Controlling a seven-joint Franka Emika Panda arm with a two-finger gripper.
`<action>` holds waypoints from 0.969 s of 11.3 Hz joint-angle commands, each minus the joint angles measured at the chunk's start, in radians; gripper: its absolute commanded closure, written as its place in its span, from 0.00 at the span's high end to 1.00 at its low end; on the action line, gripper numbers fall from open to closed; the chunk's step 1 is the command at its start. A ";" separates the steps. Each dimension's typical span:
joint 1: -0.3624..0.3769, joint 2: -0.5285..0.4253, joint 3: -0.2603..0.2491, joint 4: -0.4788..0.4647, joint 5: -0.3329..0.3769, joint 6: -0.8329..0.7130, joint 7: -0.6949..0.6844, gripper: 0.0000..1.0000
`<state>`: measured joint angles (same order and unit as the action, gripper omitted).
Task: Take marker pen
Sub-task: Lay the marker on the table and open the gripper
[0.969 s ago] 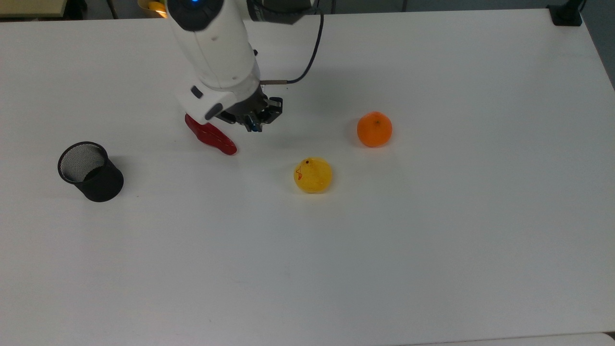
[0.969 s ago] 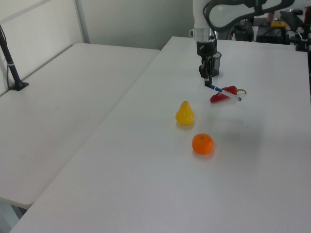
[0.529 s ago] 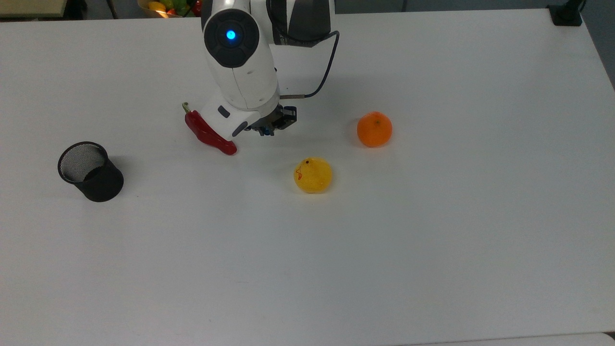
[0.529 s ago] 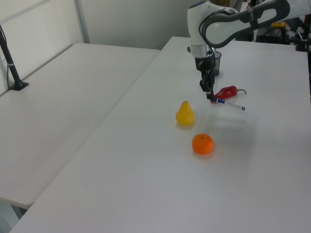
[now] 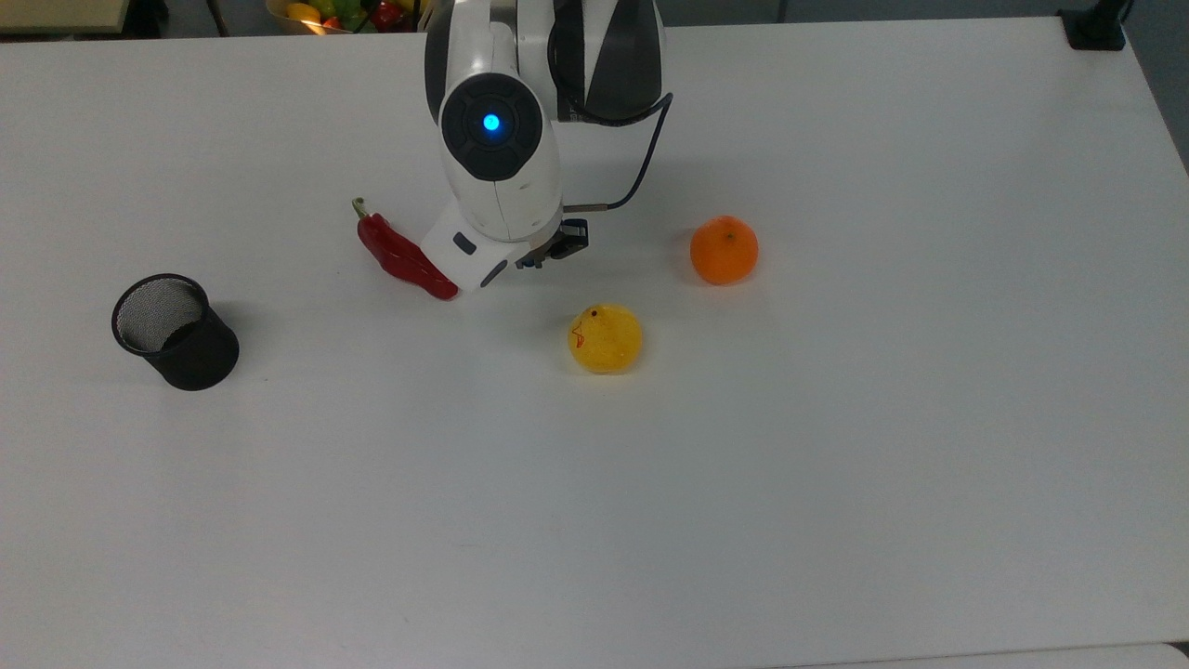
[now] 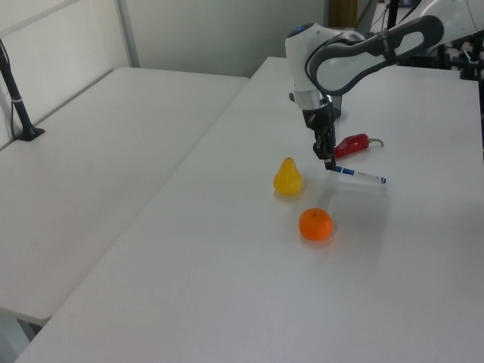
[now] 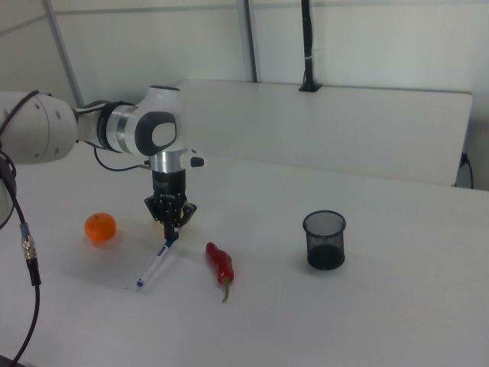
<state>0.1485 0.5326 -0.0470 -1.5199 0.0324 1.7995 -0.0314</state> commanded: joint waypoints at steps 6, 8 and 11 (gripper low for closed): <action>0.032 0.003 -0.011 0.000 -0.048 -0.022 0.077 0.89; 0.032 -0.031 -0.011 0.006 -0.058 -0.020 0.134 1.00; 0.014 -0.135 -0.021 0.000 -0.057 -0.034 0.166 1.00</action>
<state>0.1651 0.5057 -0.0547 -1.4909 -0.0112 1.7995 0.0915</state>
